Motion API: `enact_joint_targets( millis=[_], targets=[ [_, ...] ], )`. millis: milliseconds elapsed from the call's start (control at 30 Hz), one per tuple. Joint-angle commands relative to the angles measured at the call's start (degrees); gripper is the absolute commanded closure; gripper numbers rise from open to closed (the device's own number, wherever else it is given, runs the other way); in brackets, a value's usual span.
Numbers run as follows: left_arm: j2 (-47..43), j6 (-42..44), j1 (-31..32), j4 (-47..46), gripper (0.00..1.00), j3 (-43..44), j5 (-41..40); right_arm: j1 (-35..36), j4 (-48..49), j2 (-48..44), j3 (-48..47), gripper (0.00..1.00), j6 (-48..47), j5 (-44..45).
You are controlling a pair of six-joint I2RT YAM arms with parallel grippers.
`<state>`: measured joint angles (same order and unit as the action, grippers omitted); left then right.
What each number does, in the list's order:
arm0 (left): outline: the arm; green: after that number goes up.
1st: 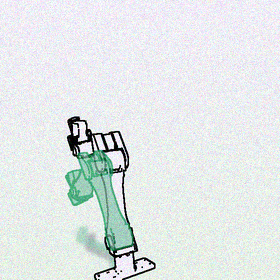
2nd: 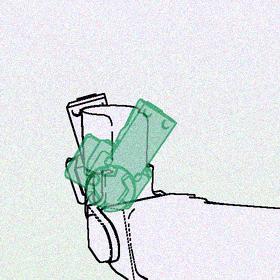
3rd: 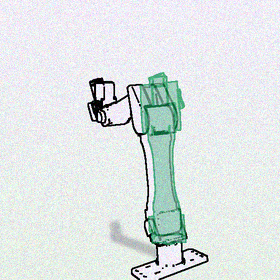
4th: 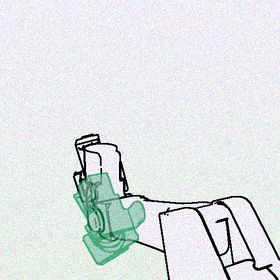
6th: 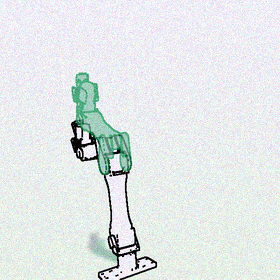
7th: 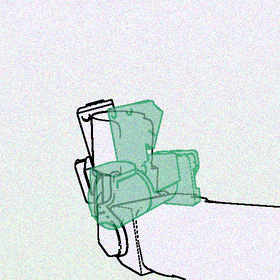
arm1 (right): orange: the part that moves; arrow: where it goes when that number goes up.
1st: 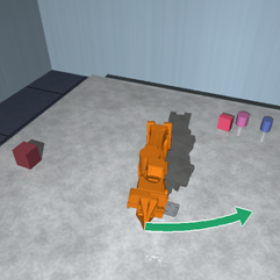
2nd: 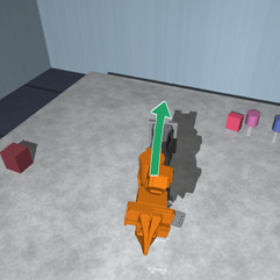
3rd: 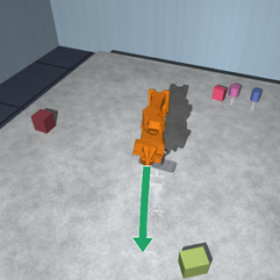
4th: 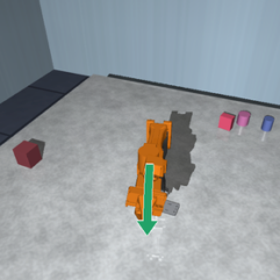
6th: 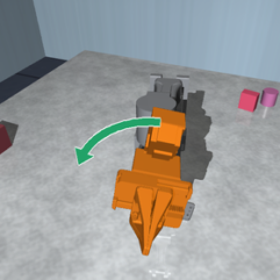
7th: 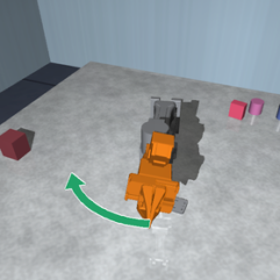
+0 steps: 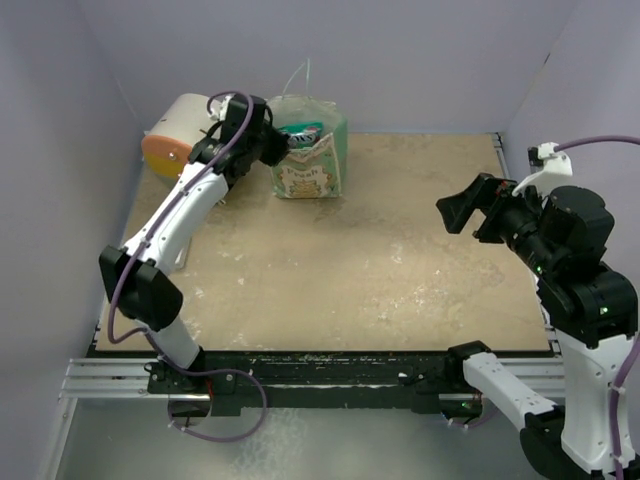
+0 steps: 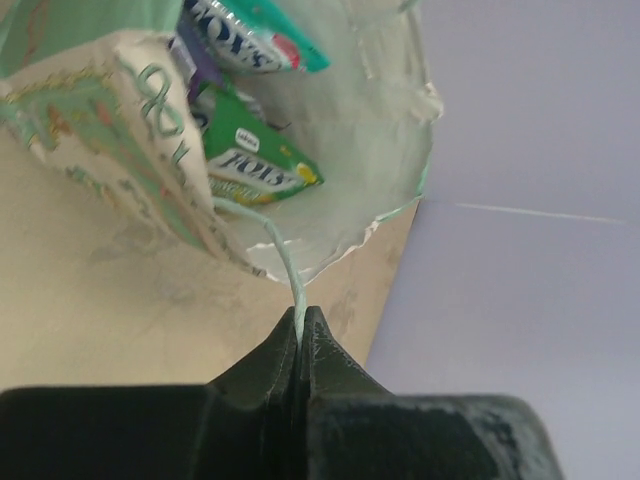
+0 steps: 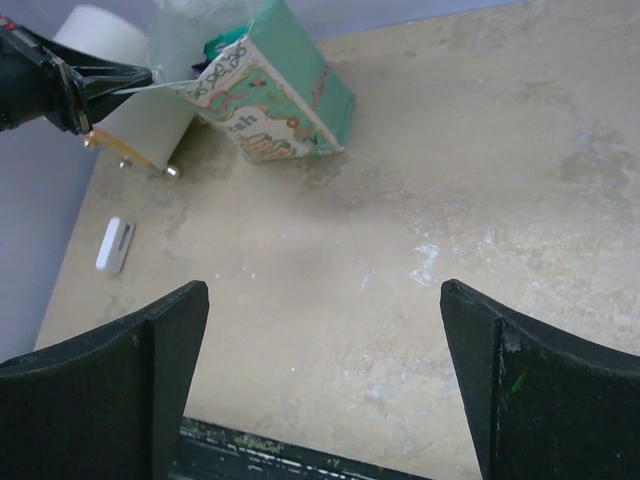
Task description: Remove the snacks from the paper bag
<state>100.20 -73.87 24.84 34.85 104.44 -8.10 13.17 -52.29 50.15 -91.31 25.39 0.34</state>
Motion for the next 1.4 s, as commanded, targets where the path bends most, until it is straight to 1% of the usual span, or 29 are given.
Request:
enact_joint_targets(
  millis=[0, 100, 233, 300, 433, 533, 600, 700, 800, 900, 1000, 1100, 1200, 1300, 1367],
  targets=[
    [-11.81, -1.27, -1.98, -6.52, 1.00, -9.30, 8.86, 0.02, 1.41, 2.03, -2.35, 0.00, -7.06, -11.22],
    [-17.45, -0.19, -2.19, -4.07, 1.00, -13.09, 8.86, 0.06, 1.44, 2.32, -1.94, 0.00, -8.07, -16.13],
    [-26.33, -2.92, -2.96, -5.22, 1.00, -23.47, 13.37, 0.01, 3.80, 0.91, 0.27, 0.01, -7.86, -23.38],
    [-30.28, -2.66, -2.97, -2.94, 1.00, -26.42, 14.31, 0.01, 4.90, 0.26, 1.61, 0.01, -6.65, -26.09],
    [-36.84, -1.37, -3.16, 6.41, 1.00, -28.63, 13.58, 0.01, 6.15, -0.32, 4.42, 0.03, -3.20, -29.58],
    [-41.63, -0.99, -3.38, 11.06, 0.94, -30.91, 13.09, 0.02, 10.34, -1.08, 7.91, 0.03, 0.95, -32.81],
    [-44.82, -0.89, -3.43, 13.30, 0.93, -32.08, 12.88, 0.06, 13.81, -0.80, 10.72, 0.03, 4.01, -35.36],
    [-47.85, -1.75, -3.51, 16.61, 0.92, -33.49, 12.31, 0.31, 19.52, 1.23, 15.12, 0.03, 8.64, -37.44],
    [-49.58, -0.21, -3.49, 18.71, 0.89, -33.53, 10.47, 1.49, 25.45, 5.64, 15.88, 0.03, 12.71, -36.71],
    [-48.99, 2.40, -3.58, 21.53, 0.87, -31.88, 8.36, 5.26, 28.77, 13.52, 12.11, 0.04, 15.50, -34.81],
    [-46.98, 4.97, -3.59, 21.75, 0.87, -31.26, 9.00, 8.93, 30.82, 22.01, 5.72, 0.04, 14.69, -31.86],
    [-44.81, 6.10, -3.57, 21.33, 0.91, -31.03, 10.78, 9.31, 32.99, 30.62, -0.53, 0.04, 15.05, -30.75],
    [-42.99, 8.31, -3.73, 19.09, 0.93, -29.84, 12.46, 9.56, 35.31, 40.01, -7.26, 0.08, 15.24, -31.20],
    [-41.10, 10.19, -4.01, 18.50, 0.93, -27.74, 12.79, 9.73, 37.48, 47.03, -13.83, 0.10, 16.31, -30.65],
    [-40.02, 11.17, -4.12, 17.96, 0.95, -26.89, 14.09, 10.00, 38.18, 51.83, -17.89, 0.12, 16.78, -31.18]
  ],
)
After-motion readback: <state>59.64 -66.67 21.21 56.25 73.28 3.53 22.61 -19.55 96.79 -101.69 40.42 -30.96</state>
